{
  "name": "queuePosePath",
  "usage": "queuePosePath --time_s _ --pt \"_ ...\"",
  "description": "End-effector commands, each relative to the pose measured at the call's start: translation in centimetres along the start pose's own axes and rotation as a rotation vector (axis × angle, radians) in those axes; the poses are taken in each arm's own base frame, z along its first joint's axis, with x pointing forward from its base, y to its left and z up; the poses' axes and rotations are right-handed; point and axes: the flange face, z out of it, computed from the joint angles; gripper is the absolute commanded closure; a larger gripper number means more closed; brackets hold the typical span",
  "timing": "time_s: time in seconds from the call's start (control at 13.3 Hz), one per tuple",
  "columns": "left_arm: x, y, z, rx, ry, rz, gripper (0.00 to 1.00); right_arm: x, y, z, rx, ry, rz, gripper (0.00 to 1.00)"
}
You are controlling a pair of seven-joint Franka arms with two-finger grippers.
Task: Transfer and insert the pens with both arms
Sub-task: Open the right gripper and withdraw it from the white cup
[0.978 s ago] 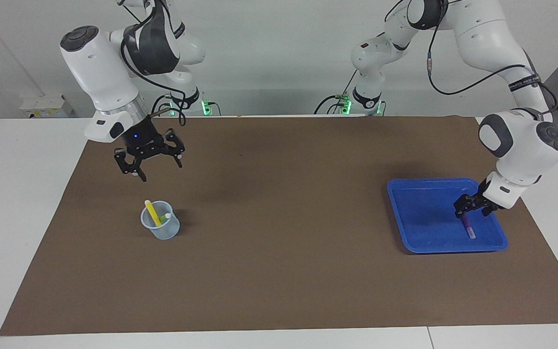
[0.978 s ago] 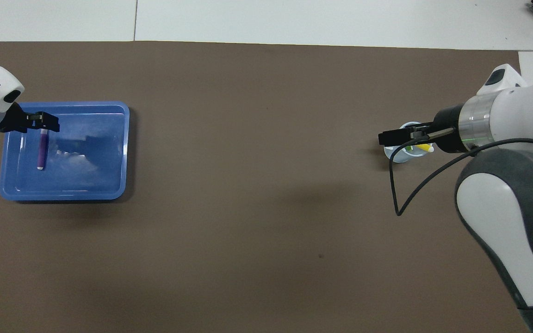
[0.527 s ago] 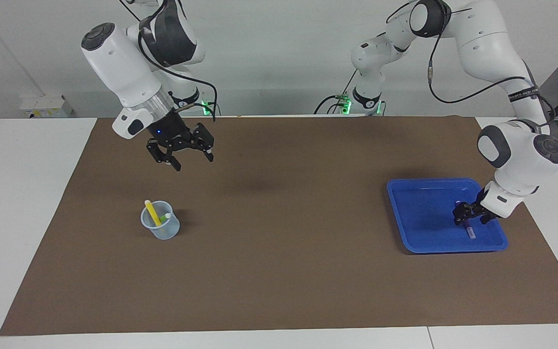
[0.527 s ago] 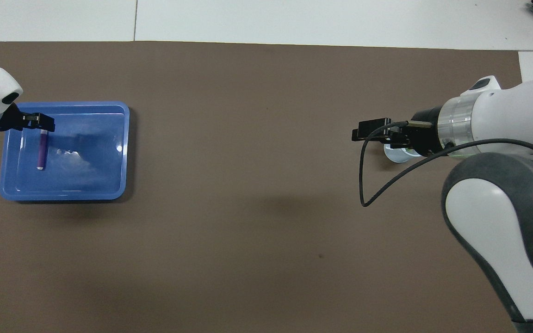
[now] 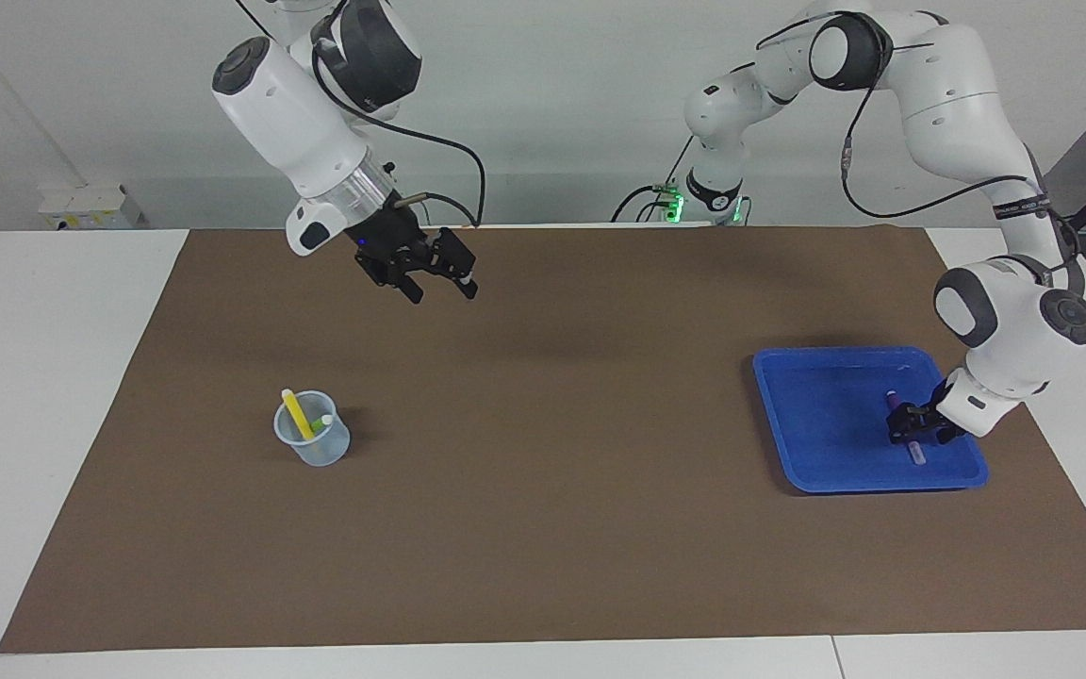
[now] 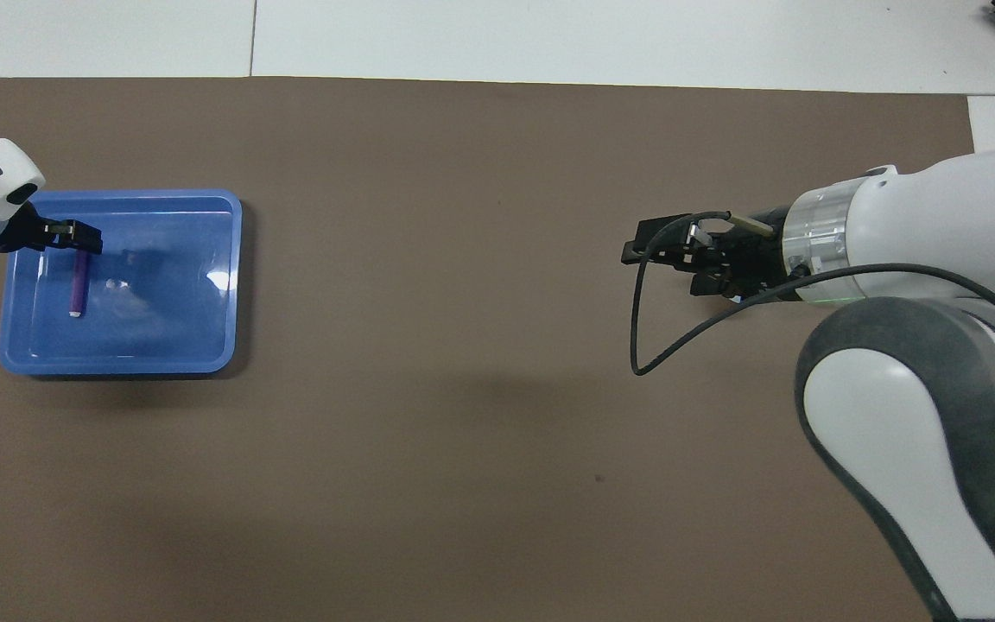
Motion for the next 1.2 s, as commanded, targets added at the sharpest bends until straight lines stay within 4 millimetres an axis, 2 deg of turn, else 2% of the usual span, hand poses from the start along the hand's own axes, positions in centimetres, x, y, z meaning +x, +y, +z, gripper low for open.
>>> queuePosePath --time_s 0.0,0.23,0.53,1.13 --pt "0.7 0.0 -1.5 -0.045 -0.033 -0.005 0.14 -1.1 -1.0 -0.4 0.054 -0.017 0.097 0.0" --pt "0.8 0.4 -1.3 -0.045 -0.028 0.002 0.14 -1.8 -2.0 0.0 0.06 -0.018 0.123 0.0" --pt "0.8 1.2 -0.6 -0.036 -0.018 0.025 0.16 -1.7 -2.3 -0.1 0.106 -0.028 0.152 0.0" --pt "0.1 0.8 0.2 -0.04 -0.021 0.04 0.18 -1.7 -2.3 -0.1 0.107 -0.029 0.155 0.0"
